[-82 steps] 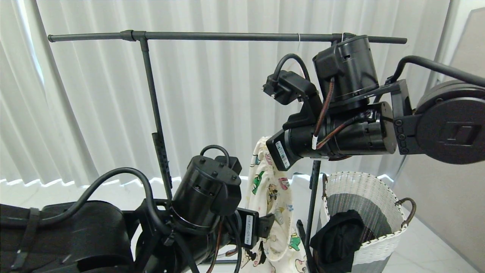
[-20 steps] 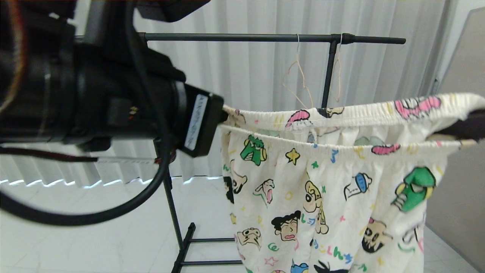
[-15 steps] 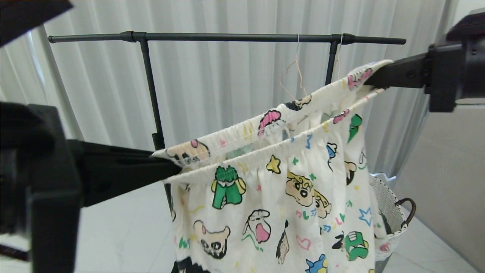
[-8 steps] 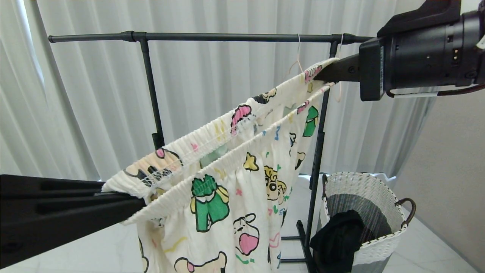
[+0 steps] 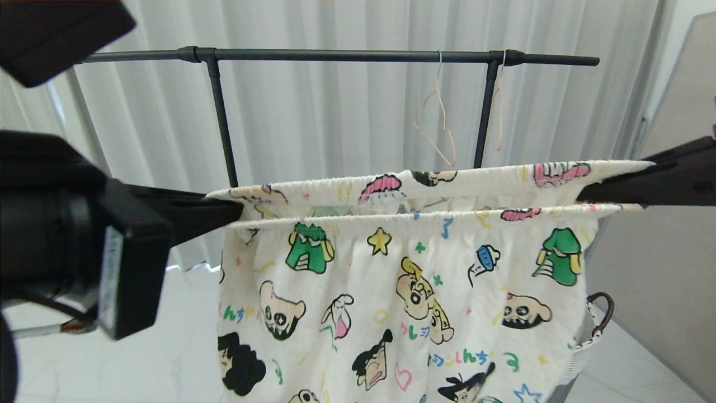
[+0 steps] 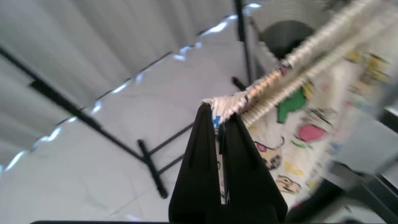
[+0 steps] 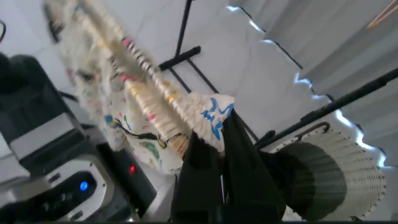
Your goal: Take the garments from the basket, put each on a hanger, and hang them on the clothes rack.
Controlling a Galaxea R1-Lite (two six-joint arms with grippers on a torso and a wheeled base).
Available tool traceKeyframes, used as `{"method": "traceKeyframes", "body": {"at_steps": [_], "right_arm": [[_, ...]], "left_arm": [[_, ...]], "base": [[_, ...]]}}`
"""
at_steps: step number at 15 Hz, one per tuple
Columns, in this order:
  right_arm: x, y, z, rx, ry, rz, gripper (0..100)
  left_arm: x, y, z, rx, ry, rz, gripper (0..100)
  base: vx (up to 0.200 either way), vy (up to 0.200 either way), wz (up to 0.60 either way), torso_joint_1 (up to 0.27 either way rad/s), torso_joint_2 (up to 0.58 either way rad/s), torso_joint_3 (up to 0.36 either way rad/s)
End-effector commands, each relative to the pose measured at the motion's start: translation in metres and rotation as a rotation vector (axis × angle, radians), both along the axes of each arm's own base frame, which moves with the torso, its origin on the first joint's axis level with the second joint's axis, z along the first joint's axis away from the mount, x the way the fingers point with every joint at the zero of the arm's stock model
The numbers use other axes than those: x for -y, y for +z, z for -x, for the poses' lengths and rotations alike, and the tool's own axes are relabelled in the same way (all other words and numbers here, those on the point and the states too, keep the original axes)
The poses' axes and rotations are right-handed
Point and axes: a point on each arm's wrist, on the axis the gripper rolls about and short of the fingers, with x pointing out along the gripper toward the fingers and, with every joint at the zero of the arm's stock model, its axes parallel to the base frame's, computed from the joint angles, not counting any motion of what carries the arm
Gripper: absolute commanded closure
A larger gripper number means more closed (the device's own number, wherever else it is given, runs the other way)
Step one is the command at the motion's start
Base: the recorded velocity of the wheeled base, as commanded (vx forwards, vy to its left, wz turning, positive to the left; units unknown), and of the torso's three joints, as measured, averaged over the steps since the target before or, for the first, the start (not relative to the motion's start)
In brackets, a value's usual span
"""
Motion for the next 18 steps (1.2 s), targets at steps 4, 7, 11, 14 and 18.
{"method": "traceKeyframes", "body": {"at_steps": [4,7,11,14,18], "right_arm": [[0.008,0.003,0.009,0.076,-0.050,-0.033,100],[0.007,0.002,0.008,0.072,-0.050,-0.030,100],[0.009,0.002,0.010,0.074,-0.047,-0.032,0],[0.016,0.001,0.013,0.083,-0.079,-0.027,0],[0.052,0.001,-0.005,0.185,-0.554,0.070,0]], "left_arm": [[0.033,0.014,-0.019,0.038,0.031,-0.004,100],[0.028,0.017,-0.016,0.056,0.020,-0.017,100],[0.029,0.017,-0.017,0.056,0.024,-0.018,100],[0.026,0.017,-0.017,0.060,0.040,-0.019,100],[-0.025,0.004,-0.024,0.097,0.294,-0.132,100]], "base": [[0.000,0.000,0.00,0.000,0.00,0.000],[0.000,0.000,0.00,0.000,0.00,0.000],[0.000,0.000,0.00,0.000,0.00,0.000],[0.000,0.000,0.00,0.000,0.00,0.000],[0.000,0.000,0.00,0.000,0.00,0.000]]}}
